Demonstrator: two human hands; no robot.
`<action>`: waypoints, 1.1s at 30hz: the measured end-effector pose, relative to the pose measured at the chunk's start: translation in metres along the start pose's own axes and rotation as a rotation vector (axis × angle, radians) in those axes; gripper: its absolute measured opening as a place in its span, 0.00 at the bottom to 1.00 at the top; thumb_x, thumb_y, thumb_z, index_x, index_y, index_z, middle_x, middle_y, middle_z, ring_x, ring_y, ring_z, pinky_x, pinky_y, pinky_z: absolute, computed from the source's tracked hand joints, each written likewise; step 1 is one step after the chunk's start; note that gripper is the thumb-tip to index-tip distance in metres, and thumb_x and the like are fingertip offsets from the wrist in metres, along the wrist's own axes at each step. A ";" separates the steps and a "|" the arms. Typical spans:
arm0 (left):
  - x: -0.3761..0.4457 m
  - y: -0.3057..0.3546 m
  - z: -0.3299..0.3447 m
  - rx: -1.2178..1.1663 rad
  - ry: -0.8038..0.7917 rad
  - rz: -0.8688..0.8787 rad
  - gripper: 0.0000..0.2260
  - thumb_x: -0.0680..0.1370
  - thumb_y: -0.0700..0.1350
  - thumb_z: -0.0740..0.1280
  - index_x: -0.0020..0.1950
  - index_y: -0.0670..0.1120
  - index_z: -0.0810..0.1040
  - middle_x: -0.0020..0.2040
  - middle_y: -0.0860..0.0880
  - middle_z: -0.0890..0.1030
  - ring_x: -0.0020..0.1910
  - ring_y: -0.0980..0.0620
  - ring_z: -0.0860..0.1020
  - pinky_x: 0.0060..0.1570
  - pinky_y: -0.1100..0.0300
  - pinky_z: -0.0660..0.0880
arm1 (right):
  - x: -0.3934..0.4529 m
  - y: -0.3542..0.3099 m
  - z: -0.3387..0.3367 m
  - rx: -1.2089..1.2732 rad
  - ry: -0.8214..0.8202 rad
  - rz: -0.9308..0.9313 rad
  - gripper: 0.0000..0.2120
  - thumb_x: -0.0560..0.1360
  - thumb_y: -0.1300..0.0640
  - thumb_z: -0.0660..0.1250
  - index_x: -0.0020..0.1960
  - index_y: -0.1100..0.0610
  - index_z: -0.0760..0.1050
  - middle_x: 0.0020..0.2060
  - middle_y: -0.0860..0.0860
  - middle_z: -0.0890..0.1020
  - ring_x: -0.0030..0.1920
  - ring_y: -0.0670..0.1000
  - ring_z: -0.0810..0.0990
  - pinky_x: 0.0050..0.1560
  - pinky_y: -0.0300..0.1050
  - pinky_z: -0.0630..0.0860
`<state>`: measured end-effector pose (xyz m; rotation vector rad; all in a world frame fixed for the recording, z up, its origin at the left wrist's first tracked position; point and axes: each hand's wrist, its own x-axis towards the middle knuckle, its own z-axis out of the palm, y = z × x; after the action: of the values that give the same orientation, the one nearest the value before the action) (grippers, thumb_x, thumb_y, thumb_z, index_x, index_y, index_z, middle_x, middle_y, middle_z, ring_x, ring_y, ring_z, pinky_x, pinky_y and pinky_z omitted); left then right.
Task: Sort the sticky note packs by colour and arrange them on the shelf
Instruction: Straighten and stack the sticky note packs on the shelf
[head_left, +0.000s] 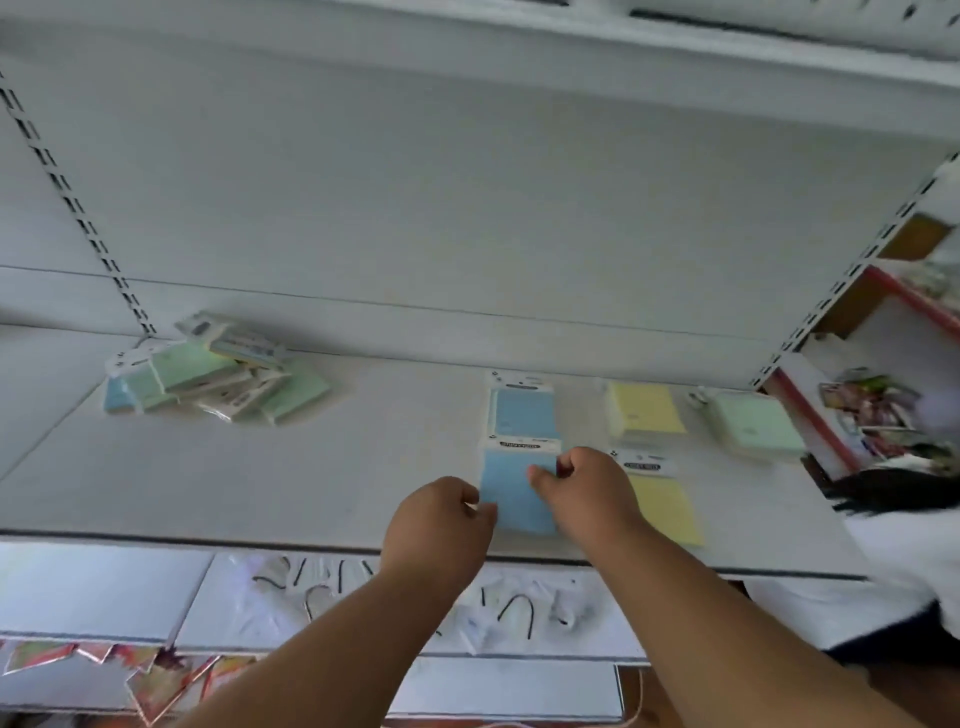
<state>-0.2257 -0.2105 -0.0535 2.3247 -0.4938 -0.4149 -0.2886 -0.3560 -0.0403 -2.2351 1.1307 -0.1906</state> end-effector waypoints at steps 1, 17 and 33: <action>0.000 0.004 0.005 0.070 -0.018 -0.008 0.10 0.75 0.54 0.65 0.50 0.51 0.80 0.41 0.54 0.81 0.43 0.52 0.79 0.38 0.61 0.71 | 0.002 0.005 -0.002 -0.047 -0.027 0.002 0.20 0.73 0.47 0.69 0.30 0.53 0.64 0.26 0.48 0.69 0.32 0.53 0.70 0.29 0.43 0.61; 0.013 -0.050 -0.067 0.256 0.090 -0.072 0.13 0.74 0.62 0.64 0.45 0.53 0.75 0.40 0.55 0.78 0.41 0.54 0.77 0.39 0.60 0.74 | -0.011 -0.093 0.052 -0.158 -0.073 -0.341 0.07 0.74 0.49 0.64 0.47 0.52 0.70 0.41 0.48 0.77 0.43 0.52 0.76 0.38 0.43 0.68; 0.125 -0.259 -0.304 -0.514 0.126 -0.455 0.05 0.75 0.38 0.64 0.44 0.46 0.78 0.41 0.43 0.84 0.31 0.45 0.81 0.39 0.53 0.77 | -0.040 -0.360 0.256 -0.057 -0.432 -0.454 0.16 0.76 0.62 0.56 0.58 0.55 0.78 0.57 0.52 0.81 0.53 0.58 0.81 0.54 0.53 0.78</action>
<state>0.0725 0.0833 -0.0437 1.9243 0.1986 -0.5303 0.0306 -0.0479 -0.0283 -2.3984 0.4008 0.1407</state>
